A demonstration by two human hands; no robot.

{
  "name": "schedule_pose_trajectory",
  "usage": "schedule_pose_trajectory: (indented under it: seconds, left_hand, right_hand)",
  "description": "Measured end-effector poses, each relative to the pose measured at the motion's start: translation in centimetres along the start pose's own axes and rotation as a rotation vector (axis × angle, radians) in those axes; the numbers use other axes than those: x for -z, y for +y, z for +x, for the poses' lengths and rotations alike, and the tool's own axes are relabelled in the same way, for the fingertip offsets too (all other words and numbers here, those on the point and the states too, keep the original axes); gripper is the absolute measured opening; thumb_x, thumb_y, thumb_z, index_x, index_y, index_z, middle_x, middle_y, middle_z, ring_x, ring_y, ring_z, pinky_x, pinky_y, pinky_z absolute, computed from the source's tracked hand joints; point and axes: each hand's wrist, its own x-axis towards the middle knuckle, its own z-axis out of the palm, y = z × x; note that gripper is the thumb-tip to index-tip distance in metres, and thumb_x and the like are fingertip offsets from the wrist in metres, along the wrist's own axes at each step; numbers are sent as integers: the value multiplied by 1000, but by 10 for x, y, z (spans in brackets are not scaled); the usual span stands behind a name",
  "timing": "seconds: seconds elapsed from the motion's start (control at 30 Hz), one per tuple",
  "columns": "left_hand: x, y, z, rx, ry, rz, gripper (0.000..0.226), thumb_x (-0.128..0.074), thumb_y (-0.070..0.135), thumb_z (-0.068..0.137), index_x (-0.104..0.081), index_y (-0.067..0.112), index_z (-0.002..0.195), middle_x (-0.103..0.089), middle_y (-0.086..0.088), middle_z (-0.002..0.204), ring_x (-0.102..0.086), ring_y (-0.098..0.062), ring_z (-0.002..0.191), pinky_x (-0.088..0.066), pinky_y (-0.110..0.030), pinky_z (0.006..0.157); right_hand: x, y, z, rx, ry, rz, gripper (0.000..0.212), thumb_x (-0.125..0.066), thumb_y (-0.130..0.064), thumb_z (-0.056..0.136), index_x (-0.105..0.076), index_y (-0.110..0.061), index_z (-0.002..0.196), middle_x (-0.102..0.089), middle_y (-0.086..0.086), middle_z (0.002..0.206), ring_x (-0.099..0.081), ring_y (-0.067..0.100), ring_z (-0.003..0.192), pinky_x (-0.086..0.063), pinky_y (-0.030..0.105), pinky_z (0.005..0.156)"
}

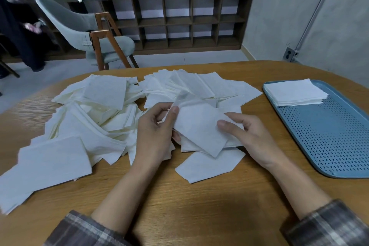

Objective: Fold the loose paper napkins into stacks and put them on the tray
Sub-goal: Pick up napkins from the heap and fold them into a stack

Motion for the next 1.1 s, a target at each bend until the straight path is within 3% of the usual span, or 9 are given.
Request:
schedule_pose_trajectory:
  seconds: [0.17,0.23,0.33,0.4,0.5,0.63,0.7,0.87,1.1]
  left_hand:
    - [3,4,-1,40,-54,41,4,-70,7,97,-70,11,98,-76,-12,83,-71,-38,76,-57,-43,75]
    - [3,8,-4,-4,-135,91,12,-73,7,94,-70,16,101,-77,-3,89,-73,-29,85,-58,-41,78]
    - [6,10,-5,-61,-246,120,43,-79,11,91,-61,32,125,-75,6,103,-72,-16,97,-61,-40,81]
    - [8,12,-3,-153,-332,175,42,-76,5,92,-61,30,124,-70,12,115,-68,-16,105,-57,-35,80]
    - [9,7,-2,-216,-374,254,25,-70,1,96,-74,23,108,-72,14,113,-67,-11,108,-50,-30,82]
    - [8,1,0,-102,-228,219,24,-71,9,97,-82,29,103,-78,16,110,-72,-14,102,-60,-47,85]
    - [8,2,1,-67,-193,143,22,-73,8,96,-83,27,103,-79,15,108,-73,-9,103,-59,-34,83]
    - [0,1,-5,51,-257,28,17,-80,13,92,-83,26,102,-80,7,102,-75,-16,91,-56,-30,73]
    - [-8,-6,-7,37,-275,67,16,-84,19,90,-82,30,101,-79,10,104,-74,-15,97,-54,-31,82]
  right_hand:
    - [3,2,2,39,88,-20,13,-70,-16,98,-81,-11,103,-81,3,105,-75,19,101,-54,23,83]
    - [4,1,1,9,56,-16,11,-71,-15,98,-82,-12,98,-81,4,102,-75,18,96,-54,21,79]
    - [4,2,0,-34,15,-28,12,-71,-12,98,-82,-11,92,-81,5,97,-76,16,90,-54,20,76]
    - [3,2,-1,-37,16,-18,12,-70,-10,98,-81,-10,93,-81,4,96,-76,15,89,-54,19,75]
    - [3,1,0,-31,36,2,10,-71,-12,96,-81,-10,95,-80,3,97,-74,15,92,-53,22,78]
    - [3,1,0,-13,41,93,25,-74,-18,90,-78,-11,114,-79,6,116,-74,24,110,-55,36,94]
    - [3,0,0,-8,29,120,33,-73,-18,90,-76,-13,122,-77,4,123,-72,24,117,-55,37,99]
    - [1,3,1,-52,36,128,35,-75,-21,87,-75,-15,121,-78,4,119,-74,24,113,-56,33,91]
    - [-1,1,-1,-52,49,101,39,-73,-20,89,-69,-17,128,-77,1,122,-73,20,115,-57,33,95]
